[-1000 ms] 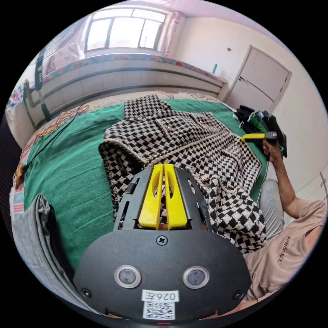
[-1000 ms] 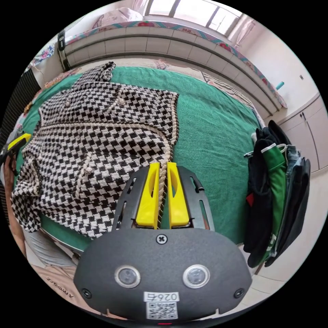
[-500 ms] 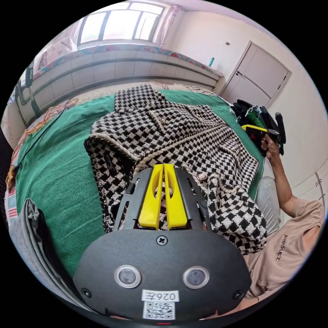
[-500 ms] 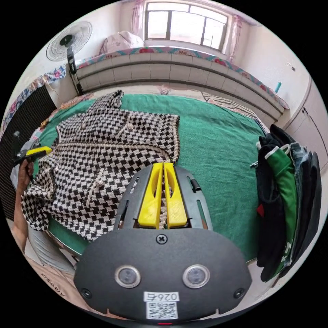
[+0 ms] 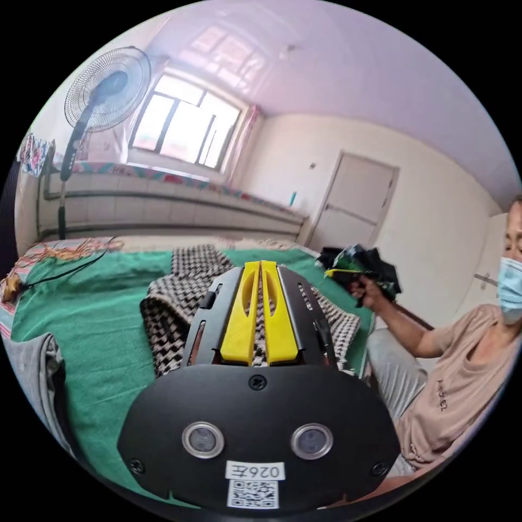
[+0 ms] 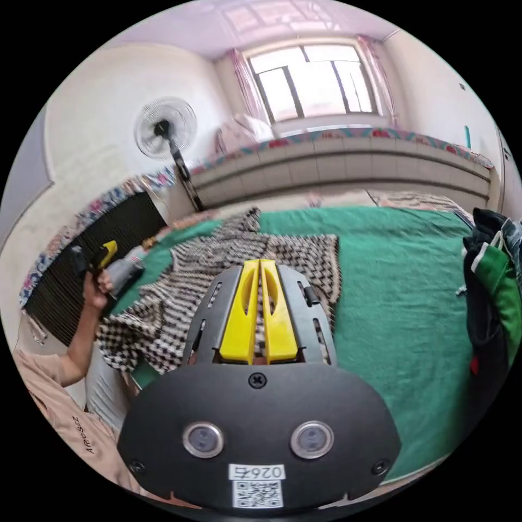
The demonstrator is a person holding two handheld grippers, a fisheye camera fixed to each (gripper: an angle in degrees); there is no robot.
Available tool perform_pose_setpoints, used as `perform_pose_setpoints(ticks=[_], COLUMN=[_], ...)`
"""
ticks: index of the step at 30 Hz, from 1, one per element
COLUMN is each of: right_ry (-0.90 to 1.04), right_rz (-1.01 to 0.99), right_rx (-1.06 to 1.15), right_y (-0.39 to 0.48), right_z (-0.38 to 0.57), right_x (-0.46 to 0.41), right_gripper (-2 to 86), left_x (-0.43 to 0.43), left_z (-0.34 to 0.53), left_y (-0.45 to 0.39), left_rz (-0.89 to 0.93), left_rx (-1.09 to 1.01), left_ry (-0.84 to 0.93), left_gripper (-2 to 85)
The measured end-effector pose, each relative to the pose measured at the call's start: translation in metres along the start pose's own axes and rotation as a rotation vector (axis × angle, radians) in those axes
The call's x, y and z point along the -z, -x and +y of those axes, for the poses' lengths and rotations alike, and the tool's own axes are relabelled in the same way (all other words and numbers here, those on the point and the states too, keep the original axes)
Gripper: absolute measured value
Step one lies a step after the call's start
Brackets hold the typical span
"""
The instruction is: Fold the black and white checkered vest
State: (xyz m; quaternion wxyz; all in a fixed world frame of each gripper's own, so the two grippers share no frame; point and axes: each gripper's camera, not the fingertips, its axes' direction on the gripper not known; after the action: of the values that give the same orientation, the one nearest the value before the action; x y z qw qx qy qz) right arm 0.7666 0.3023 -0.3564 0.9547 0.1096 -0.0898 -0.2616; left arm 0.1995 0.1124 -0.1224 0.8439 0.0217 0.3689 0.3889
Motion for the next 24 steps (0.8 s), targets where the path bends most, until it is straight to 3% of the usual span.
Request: perform_pose_setpoints(ticks=[3, 7, 10, 17, 21, 24], right_ry=[-0.045, 0.054, 0.201, 0.460, 0.564, 0.596], right_rz=[-0.260, -0.401, -0.454, -0.386, -0.309, -0.200], right_rx=[0.071, 0.203, 0.368, 0.734, 0.863, 0.921], right_y=[0.048, 0.125, 0.182, 0.288, 0.321, 0.334], right_z=[0.024, 0.075, 0.124, 0.279, 0.356, 0.404], right_x=[0.050, 0.066, 0.055, 0.010, -0.029, -0.060], right_gripper=[-1.0, -0.9, -0.2, 9.4, 9.9, 3.2], left_x=[0.014, -0.013, -0.056, -0.130, -0.153, -0.168], left_z=[-0.002, -0.010, -0.001, 0.025, 0.032, 0.037], left_y=[-0.013, -0.036, -0.034, -0.007, -0.010, -0.024], left_rz=[0.145, -0.081, -0.107, -0.006, 0.013, -0.057], left_rx=[-0.032, -0.118, -0.118, 0.034, 0.033, -0.036], left_ry=[0.009, 0.288, 0.513, 0.839, 0.947, 1.079], left_gripper=[-0.9, -0.5, 0.5, 13.9, 11.5, 2.6])
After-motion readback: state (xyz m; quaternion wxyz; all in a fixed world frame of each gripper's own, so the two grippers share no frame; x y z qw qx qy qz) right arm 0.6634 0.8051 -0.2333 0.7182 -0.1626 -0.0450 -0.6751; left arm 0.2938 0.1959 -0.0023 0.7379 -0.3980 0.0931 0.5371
